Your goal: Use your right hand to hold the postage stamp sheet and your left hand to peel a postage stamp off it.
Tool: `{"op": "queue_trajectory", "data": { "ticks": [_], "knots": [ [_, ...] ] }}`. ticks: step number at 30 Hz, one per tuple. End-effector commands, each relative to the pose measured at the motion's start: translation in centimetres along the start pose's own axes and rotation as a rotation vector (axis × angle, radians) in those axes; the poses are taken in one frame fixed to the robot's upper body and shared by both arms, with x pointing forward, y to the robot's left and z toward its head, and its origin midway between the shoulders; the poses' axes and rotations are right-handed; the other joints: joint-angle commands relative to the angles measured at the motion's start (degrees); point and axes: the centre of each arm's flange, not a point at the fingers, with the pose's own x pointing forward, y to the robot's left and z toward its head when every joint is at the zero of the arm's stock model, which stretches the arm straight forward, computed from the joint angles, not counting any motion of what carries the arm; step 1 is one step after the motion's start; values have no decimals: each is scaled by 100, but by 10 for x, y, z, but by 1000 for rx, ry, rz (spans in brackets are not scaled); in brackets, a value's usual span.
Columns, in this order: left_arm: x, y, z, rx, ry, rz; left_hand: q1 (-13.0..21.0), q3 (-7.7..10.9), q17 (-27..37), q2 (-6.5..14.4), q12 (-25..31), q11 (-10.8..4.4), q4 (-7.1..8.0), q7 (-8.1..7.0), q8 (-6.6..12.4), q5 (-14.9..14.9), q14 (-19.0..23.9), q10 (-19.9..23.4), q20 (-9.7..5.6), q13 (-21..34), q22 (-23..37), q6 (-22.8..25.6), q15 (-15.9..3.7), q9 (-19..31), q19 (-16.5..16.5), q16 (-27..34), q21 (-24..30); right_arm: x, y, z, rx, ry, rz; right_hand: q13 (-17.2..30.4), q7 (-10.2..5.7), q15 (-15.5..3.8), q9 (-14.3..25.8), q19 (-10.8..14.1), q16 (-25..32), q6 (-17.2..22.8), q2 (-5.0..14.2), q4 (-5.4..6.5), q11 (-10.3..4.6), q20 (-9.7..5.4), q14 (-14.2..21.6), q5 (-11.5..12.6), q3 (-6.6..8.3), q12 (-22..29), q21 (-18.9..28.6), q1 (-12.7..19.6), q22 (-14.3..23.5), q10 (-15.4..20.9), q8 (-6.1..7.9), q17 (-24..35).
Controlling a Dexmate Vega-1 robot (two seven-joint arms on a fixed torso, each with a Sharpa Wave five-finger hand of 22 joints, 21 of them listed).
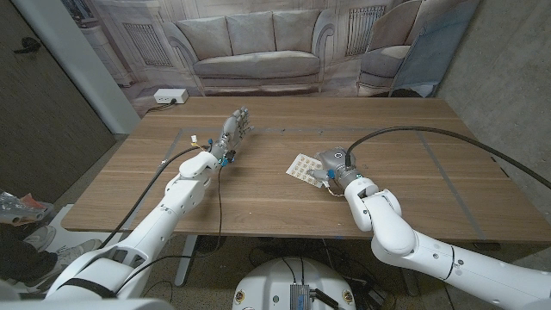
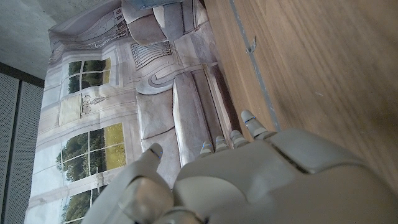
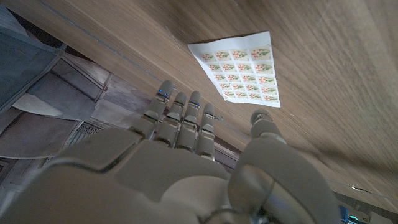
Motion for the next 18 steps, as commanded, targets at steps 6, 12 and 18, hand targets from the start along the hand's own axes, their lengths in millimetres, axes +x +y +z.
{"op": "queue_trajectory", "data": {
  "ticks": [6, 12, 18],
  "knots": [
    [3, -3, 2, 3, 1, -7, -6, -2, 7, 344, -12, 44, -13, -23, 30, 30, -340, -385, 38, 8, 34, -224, 40, 6, -373, -7, -24, 0, 13, 0, -16, 37, 29, 16, -10, -230, 28, 64, -8, 121, 13, -44, -20, -18, 67, 24, 42, 38, -2, 102, 26, 95, 41, 22],
    [3, -4, 2, 4, 2, -6, -8, -4, 7, 343, -13, 44, -12, -31, 28, 29, -339, -386, 38, 9, 35, -222, 35, 6, -367, -7, -33, 2, 18, 0, -17, 43, 40, 16, -17, -241, 29, 86, -11, 170, 23, -46, -8, -29, 78, 25, 58, 41, -1, 124, 27, 118, 52, 24],
    [2, -4, 2, 4, 2, -4, -12, -8, 7, 341, -15, 44, -11, -30, 31, 29, -341, -389, 36, 9, 35, -206, 39, 7, -362, -8, -46, 4, 19, 1, -39, 54, 44, 16, -20, -259, 28, 103, -17, 202, 25, -69, -19, -33, 91, 28, 80, 43, -2, 179, 27, 141, 55, 20]
  ]
}}
